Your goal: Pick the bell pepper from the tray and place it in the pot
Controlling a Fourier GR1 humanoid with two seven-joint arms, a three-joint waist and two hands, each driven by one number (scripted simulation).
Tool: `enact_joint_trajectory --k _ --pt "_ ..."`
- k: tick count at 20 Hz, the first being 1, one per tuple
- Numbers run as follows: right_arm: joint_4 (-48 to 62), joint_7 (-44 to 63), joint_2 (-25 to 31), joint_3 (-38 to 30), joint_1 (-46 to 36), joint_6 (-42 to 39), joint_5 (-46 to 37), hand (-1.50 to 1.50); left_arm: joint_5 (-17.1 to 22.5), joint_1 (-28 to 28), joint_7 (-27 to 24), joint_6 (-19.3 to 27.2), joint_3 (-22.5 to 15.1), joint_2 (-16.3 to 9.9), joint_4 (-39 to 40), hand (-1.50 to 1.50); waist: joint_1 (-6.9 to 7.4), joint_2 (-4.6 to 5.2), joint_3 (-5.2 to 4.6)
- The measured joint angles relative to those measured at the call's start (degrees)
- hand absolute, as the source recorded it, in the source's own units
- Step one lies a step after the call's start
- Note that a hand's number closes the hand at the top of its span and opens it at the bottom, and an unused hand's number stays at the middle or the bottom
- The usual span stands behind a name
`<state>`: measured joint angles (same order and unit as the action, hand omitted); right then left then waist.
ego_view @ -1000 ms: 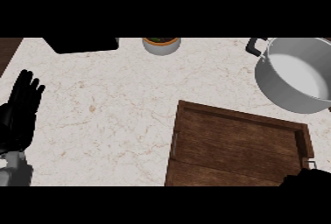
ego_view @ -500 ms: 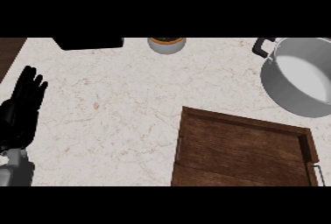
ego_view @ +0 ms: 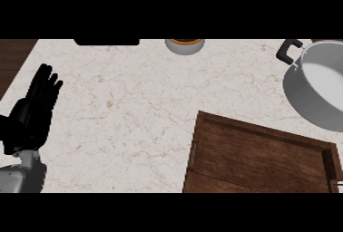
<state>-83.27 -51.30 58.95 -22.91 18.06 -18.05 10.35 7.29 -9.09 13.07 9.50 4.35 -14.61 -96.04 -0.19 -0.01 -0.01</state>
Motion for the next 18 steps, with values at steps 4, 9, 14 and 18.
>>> enact_joint_trajectory --k 4,9,14,18 --pt "8.06 2.27 2.0 2.35 -7.85 -2.1 0.96 1.5 0.3 -1.57 -0.35 -1.09 0.45 -0.23 1.67 0.0 0.84 0.19 0.02" --pt "17.03 5.31 1.87 7.66 -18.66 -3.96 0.09 1.5 -0.66 -3.33 -1.2 -0.79 -0.13 0.83 3.46 0.0 1.6 0.36 0.05" --pt "23.46 3.83 -1.64 11.26 -27.14 2.87 -5.77 1.5 -1.2 -4.4 -0.12 -0.47 -0.71 1.27 3.44 0.0 2.47 0.49 0.14" --pt "29.5 0.69 -4.08 13.35 -32.97 13.15 -14.14 1.5 -0.63 -4.58 -0.06 -1.26 -0.38 1.04 3.75 0.0 3.01 0.69 0.16"
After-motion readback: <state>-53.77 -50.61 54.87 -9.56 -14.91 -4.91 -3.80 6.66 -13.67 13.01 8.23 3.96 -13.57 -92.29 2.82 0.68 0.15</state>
